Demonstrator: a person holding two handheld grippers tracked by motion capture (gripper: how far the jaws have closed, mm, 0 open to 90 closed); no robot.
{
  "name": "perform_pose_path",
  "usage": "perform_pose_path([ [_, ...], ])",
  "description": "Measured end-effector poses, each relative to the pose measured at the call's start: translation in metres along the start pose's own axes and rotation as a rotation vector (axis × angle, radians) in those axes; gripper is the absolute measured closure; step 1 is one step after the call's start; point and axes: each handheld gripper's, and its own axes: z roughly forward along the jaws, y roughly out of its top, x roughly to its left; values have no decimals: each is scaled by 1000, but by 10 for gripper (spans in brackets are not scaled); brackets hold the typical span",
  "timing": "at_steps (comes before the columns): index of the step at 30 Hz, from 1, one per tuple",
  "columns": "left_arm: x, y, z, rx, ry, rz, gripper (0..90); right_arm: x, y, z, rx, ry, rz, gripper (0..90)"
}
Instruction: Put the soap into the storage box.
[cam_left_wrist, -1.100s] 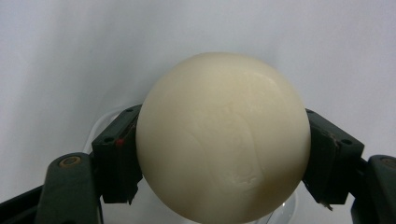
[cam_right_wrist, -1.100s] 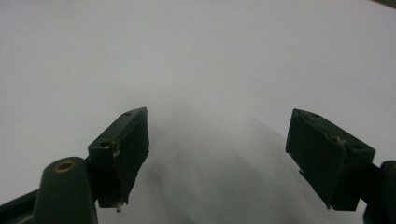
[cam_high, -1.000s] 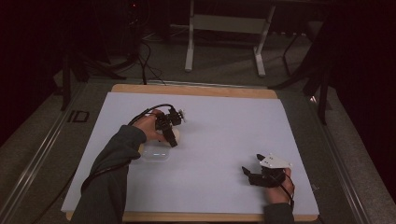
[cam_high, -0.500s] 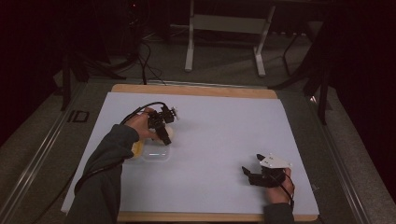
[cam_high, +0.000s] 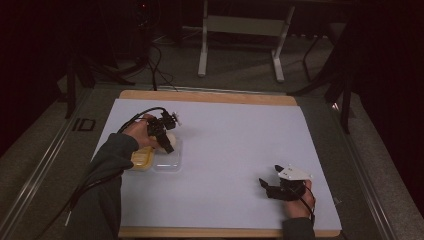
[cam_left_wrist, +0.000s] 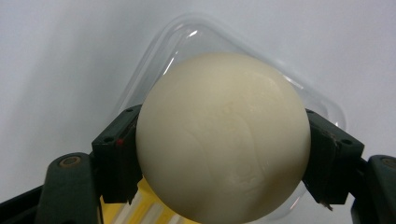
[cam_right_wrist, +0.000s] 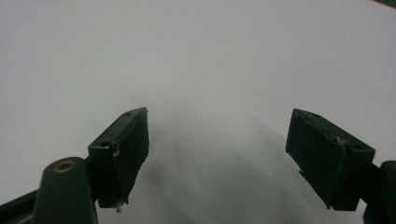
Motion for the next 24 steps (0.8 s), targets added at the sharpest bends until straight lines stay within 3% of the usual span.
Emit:
perform_pose_path([
  [24, 10, -24, -7, 6, 20, -39, 256, 0, 0, 0, 0, -1, -2, 211],
])
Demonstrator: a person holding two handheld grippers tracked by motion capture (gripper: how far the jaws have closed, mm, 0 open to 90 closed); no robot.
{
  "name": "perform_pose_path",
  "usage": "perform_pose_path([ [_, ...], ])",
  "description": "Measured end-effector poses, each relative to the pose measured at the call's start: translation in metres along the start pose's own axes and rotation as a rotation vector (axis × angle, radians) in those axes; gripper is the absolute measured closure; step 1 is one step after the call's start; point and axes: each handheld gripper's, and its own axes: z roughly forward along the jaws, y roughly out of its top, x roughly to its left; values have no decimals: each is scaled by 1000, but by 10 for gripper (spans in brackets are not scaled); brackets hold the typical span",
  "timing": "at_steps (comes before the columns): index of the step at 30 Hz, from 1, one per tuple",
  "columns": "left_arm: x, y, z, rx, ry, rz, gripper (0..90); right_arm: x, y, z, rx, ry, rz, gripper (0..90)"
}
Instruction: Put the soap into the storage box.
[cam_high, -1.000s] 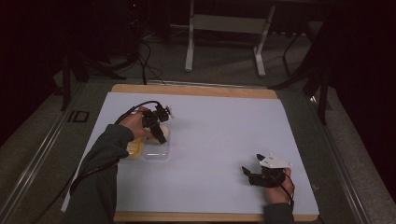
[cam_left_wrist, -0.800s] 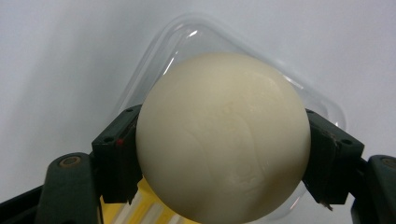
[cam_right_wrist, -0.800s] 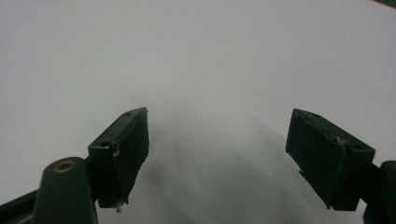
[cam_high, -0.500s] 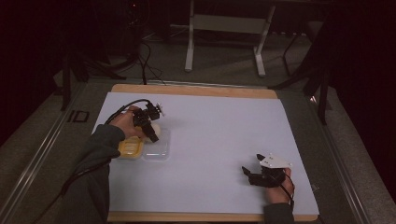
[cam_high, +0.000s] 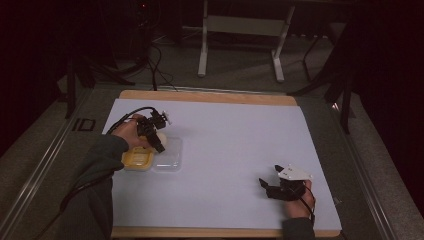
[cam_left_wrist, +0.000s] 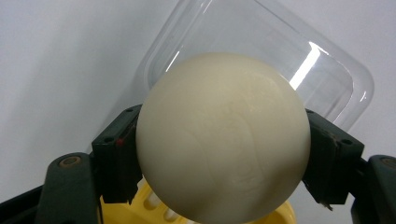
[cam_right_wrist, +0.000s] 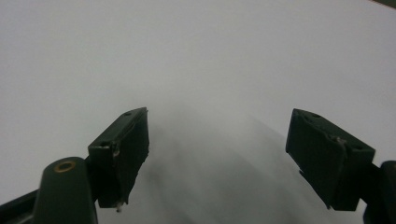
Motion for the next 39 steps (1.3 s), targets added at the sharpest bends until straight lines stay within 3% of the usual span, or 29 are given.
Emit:
perform_pose_path([
  [20, 10, -27, 0, 18, 15, -34, 256, 0, 0, 0, 1, -2, -1, 211],
  [33, 17, -45, -3, -17, 19, -80, 256, 0, 0, 0, 1, -2, 0, 211],
  [39, 19, -52, -2, -9, 30, -80, 256, 0, 0, 0, 0, -2, 0, 211],
])
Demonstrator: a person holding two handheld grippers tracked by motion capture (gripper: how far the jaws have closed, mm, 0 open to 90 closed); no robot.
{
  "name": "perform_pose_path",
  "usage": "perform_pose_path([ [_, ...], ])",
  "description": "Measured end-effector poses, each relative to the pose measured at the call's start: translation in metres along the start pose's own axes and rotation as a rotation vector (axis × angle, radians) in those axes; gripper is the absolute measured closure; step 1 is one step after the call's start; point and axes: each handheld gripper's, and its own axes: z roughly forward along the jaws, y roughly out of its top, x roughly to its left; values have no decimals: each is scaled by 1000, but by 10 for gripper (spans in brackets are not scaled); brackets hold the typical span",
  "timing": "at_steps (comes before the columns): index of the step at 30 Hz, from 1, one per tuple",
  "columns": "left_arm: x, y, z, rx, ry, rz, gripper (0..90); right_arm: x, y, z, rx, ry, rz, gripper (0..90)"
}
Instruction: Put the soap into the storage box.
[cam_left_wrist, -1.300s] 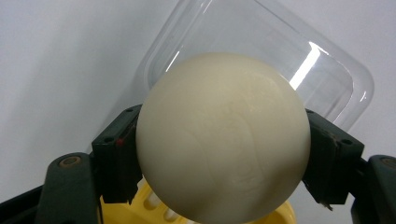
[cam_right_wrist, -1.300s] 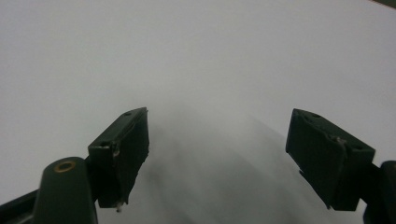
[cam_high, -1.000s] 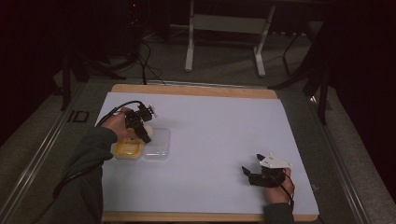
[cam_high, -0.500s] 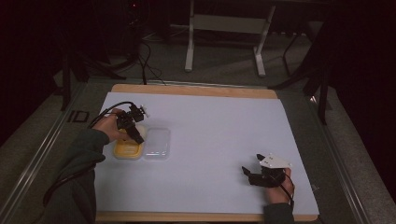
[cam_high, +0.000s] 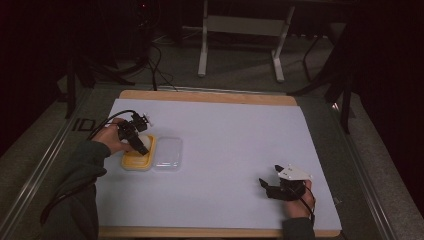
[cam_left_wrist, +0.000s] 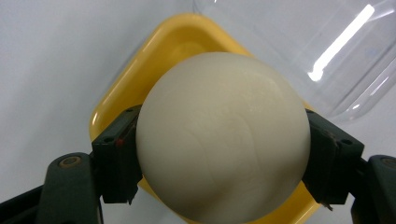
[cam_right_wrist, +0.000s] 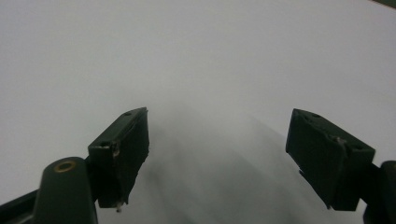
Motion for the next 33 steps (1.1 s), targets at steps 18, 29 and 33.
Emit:
perform_pose_path([
  [18, -1, -15, 9, -6, 14, 2, 255, 0, 0, 0, 1, -3, 0, 211],
  [29, -8, -18, 17, 8, 22, 29, 255, 0, 0, 0, 0, -4, 0, 211],
  [33, -10, -17, 20, 15, 31, 39, 255, 0, 0, 0, -1, -4, 2, 211],
])
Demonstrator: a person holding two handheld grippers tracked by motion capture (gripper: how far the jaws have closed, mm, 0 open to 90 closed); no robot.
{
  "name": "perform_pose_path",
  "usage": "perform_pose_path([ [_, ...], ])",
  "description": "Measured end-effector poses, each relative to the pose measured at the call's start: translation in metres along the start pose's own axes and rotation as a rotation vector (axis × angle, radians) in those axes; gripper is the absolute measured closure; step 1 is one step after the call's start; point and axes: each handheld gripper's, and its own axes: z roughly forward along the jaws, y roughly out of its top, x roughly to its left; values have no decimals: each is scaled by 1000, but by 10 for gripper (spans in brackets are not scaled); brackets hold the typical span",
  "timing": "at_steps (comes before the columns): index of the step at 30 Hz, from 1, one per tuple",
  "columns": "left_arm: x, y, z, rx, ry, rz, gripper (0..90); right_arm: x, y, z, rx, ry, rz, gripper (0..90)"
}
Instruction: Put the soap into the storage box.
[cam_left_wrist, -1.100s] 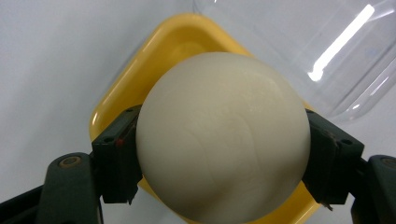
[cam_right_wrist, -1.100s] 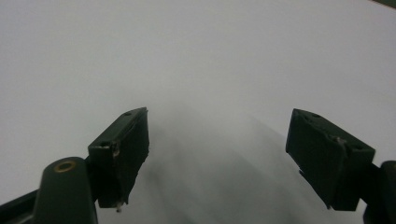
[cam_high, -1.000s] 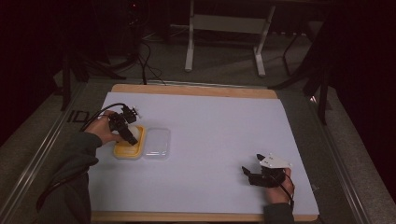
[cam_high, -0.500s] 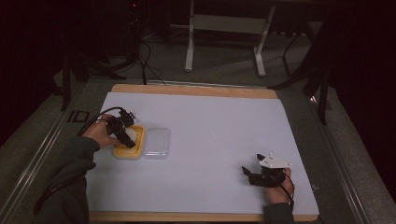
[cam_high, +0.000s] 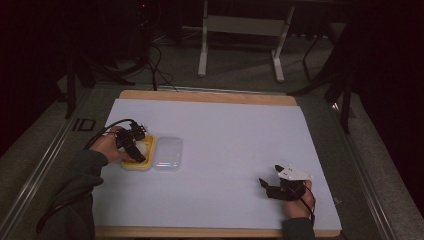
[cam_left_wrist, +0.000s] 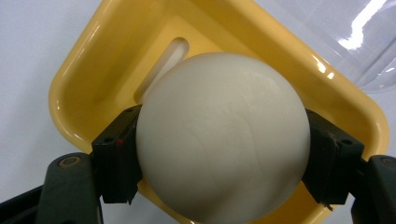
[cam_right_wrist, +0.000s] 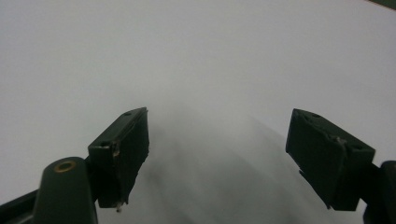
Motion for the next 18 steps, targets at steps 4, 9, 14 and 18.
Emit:
perform_pose_path([
  [4, 0, 0, 1, -1, -4, -5, 255, 0, 0, 0, -1, 0, -1, 211],
  [9, 0, 0, 2, -1, -7, -5, 254, 0, 0, 0, -1, 0, -2, 211],
  [14, 3, -1, 4, -11, -39, -37, 251, 0, 0, 0, 0, 0, -3, 211],
  [18, 2, 0, 4, -7, -40, -36, 244, 0, 0, 0, -1, 0, -2, 211],
])
